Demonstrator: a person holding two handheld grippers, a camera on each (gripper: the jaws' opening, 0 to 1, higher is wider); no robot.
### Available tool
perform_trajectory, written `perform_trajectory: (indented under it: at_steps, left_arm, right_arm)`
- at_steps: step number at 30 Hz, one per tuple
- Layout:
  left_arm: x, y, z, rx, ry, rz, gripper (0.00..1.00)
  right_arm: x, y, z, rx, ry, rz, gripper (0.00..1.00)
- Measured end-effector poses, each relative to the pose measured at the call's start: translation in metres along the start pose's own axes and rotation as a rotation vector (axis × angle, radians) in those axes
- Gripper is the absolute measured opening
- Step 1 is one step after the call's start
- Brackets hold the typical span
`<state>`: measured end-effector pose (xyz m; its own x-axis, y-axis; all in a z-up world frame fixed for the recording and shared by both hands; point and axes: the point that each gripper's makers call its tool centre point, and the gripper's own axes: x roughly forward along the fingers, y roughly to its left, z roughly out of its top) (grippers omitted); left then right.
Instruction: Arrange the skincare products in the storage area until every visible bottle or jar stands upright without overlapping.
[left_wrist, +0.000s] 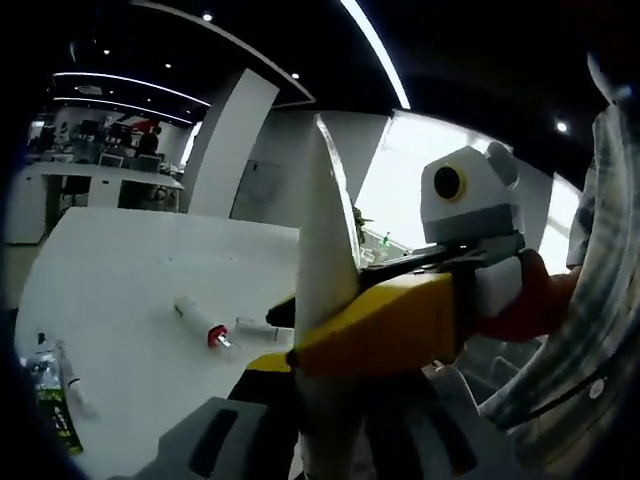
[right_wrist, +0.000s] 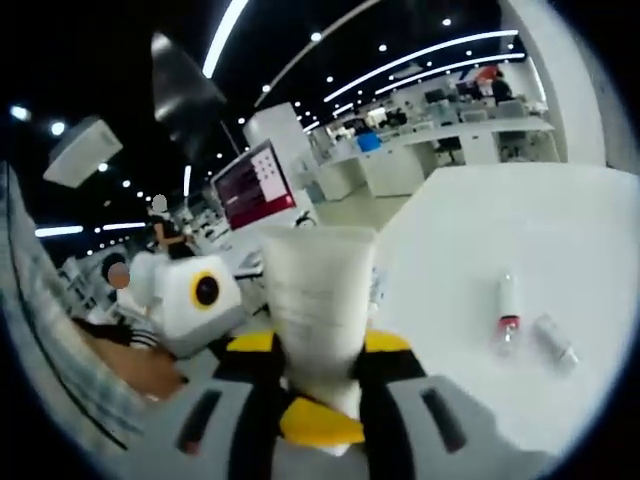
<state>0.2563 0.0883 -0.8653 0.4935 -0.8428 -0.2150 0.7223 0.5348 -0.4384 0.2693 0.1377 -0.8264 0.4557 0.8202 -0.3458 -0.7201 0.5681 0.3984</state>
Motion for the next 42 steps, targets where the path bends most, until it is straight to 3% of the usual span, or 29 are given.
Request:
perform_trajectory:
  at_steps: [2,3,5,11,23,28,34,36,42]
  left_arm:
    - [-0.001,-0.002,-0.001,0.025,-0.002,0.001,0.25]
    - [-0.003,-0.002,0.0,0.103,-0.014,0.007,0.25]
    - [-0.007,0.001,-0.001,0.138,-0.006,0.038,0.26]
    - [-0.015,0.011,-0.013,0.13,0.02,0.098,0.41]
    - [-0.027,0.013,-0.021,0.128,0.057,0.17,0.41]
    - [-0.04,0.023,-0.031,0.126,0.125,0.242,0.41]
    - [-0.06,0.048,-0.048,0.268,0.231,0.351,0.41]
    - [-0.062,0.052,-0.058,0.28,0.264,0.366,0.41]
    - [-0.072,0.066,-0.08,0.377,0.318,0.446,0.41]
  right_arm:
    - [-0.005,-0.002,0.004,-0.009,-0.018,-0.008,0.27]
    - [-0.007,-0.004,0.007,0.0,-0.031,-0.012,0.27]
    - [-0.009,-0.007,0.011,0.007,-0.05,-0.017,0.28]
    - [-0.02,-0.014,0.027,-0.001,-0.081,-0.023,0.28]
    - [-0.028,-0.03,0.04,0.014,-0.11,-0.02,0.28]
    - [-0.038,-0.036,0.052,0.039,-0.148,-0.021,0.28]
    - [-0.048,-0.055,0.059,0.069,-0.18,-0.033,0.28]
    - [-0.051,-0.059,0.06,0.069,-0.183,-0.034,0.28]
    - [-0.062,-0.084,0.056,0.069,-0.2,-0.05,0.28]
